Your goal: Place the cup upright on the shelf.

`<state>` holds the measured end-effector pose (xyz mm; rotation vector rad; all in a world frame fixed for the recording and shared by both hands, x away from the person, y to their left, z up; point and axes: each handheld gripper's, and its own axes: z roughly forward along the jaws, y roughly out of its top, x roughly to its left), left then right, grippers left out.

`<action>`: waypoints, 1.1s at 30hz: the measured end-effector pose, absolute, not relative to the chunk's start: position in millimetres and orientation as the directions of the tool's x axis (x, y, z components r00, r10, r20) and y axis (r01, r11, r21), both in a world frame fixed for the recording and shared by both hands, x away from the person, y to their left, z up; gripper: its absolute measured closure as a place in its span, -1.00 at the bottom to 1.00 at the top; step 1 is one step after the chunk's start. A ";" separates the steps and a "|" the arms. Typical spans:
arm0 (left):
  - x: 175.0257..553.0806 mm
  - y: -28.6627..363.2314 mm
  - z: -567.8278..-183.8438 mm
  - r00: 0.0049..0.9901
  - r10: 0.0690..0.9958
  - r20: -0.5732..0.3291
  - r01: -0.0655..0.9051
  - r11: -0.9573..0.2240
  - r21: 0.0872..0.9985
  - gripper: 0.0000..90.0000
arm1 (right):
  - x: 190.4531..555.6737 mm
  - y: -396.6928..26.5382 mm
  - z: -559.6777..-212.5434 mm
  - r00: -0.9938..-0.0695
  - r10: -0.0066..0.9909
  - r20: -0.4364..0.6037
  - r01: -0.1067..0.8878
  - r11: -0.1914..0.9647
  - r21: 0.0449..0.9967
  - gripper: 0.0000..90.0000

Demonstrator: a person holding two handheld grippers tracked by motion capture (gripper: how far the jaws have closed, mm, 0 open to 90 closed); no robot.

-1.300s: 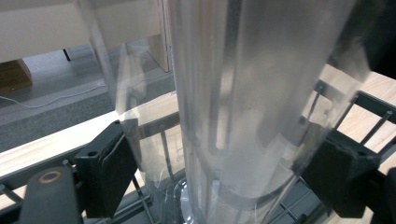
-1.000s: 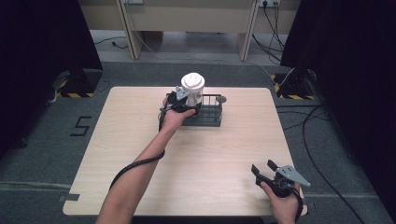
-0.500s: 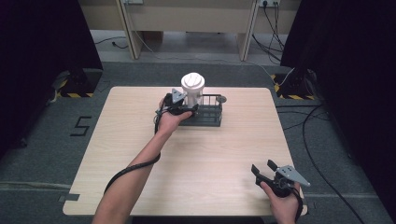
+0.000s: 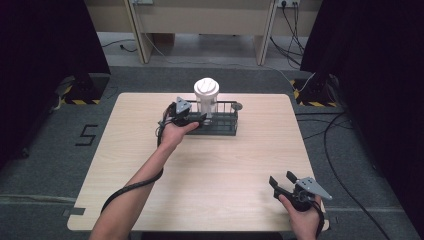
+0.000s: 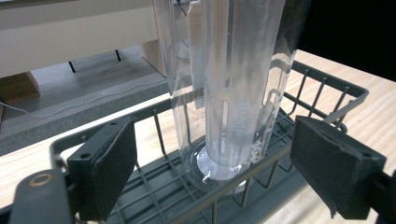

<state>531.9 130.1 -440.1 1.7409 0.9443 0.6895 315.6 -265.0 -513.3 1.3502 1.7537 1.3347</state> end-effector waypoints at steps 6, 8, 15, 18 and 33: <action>515.9 141.5 -436.2 0.542 0.840 0.021 0.265 -0.195 0.944 -0.68 | 315.4 -264.9 -513.3 -0.344 0.929 0.139 0.381 0.003 0.924 -0.41; 508.8 146.5 -435.7 0.546 0.837 0.022 0.260 -0.195 0.946 -0.68 | 315.5 -264.9 -513.3 -0.345 0.929 0.138 0.381 0.004 0.925 -0.41; 489.7 165.3 -436.8 0.570 0.821 0.009 0.256 -0.189 0.948 -0.67 | 315.7 -264.9 -513.3 -0.342 0.929 0.141 0.383 0.001 0.924 -0.41; 482.2 175.0 -435.0 0.564 0.826 0.010 0.248 -0.181 0.952 -0.67 | 315.8 -265.3 -513.3 -0.341 0.930 0.135 0.380 0.005 0.925 -0.41; 420.4 219.9 -448.6 0.541 0.841 0.022 0.212 -0.162 0.964 -0.66 | 315.5 -264.4 -513.2 -0.338 0.931 0.135 0.382 0.005 0.924 -0.41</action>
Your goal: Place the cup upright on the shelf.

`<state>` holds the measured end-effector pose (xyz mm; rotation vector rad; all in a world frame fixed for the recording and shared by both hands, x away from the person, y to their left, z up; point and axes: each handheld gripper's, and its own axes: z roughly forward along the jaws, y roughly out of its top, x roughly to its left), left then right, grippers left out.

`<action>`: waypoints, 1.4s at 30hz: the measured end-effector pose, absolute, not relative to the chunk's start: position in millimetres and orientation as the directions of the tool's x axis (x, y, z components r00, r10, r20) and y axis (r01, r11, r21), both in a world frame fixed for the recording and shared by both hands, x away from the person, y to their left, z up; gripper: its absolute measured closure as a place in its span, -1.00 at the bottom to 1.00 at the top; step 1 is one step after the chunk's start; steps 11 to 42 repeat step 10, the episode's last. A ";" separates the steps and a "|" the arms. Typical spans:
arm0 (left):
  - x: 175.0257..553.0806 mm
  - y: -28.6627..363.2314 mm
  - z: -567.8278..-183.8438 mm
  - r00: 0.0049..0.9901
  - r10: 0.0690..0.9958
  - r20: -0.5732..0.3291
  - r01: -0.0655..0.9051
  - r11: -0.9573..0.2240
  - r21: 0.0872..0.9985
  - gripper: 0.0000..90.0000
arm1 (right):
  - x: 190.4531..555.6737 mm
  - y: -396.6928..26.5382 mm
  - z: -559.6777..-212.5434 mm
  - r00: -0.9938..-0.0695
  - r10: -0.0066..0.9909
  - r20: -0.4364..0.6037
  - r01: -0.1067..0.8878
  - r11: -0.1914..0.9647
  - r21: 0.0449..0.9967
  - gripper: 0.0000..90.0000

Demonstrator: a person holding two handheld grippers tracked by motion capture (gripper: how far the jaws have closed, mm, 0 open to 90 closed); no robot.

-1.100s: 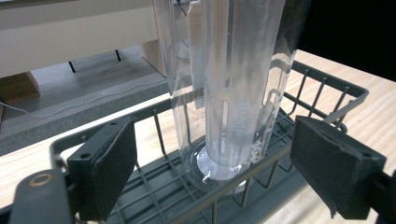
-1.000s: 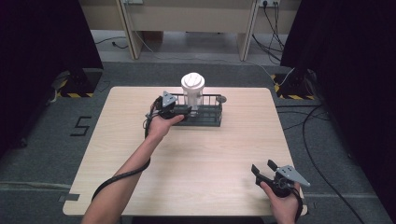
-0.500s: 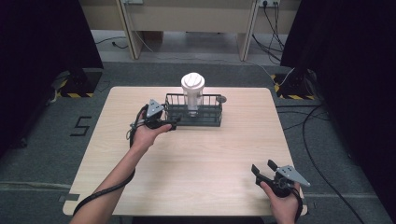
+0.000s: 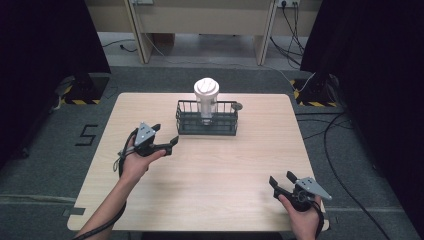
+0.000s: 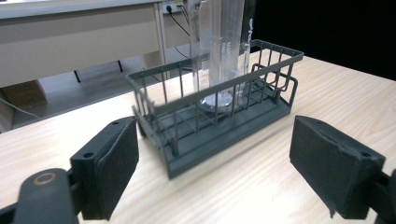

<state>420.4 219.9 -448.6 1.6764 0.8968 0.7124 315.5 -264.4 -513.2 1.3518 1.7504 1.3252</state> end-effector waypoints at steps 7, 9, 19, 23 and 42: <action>388.7 232.0 -472.6 0.523 0.852 0.001 0.219 -0.136 0.966 -0.66 | 315.5 -264.7 -513.3 -0.336 0.932 0.136 0.383 0.003 0.924 -0.41; 384.1 233.0 -476.9 0.537 0.843 0.023 0.224 -0.169 0.960 -0.66 | 315.6 -264.5 -513.3 -0.337 0.932 0.134 0.383 0.005 0.924 -0.41; 382.6 233.8 -477.0 0.529 0.848 0.016 0.224 -0.158 0.962 -0.65 | 315.8 -264.3 -513.3 -0.341 0.931 0.131 0.382 0.010 0.924 -0.42; 382.6 233.8 -477.0 0.529 0.848 0.016 0.224 -0.158 0.962 -0.65 | 315.8 -264.3 -513.3 -0.341 0.931 0.131 0.382 0.010 0.924 -0.42; 382.6 233.8 -477.0 0.529 0.848 0.016 0.224 -0.158 0.962 -0.65 | 315.8 -264.3 -513.3 -0.341 0.931 0.131 0.382 0.010 0.924 -0.42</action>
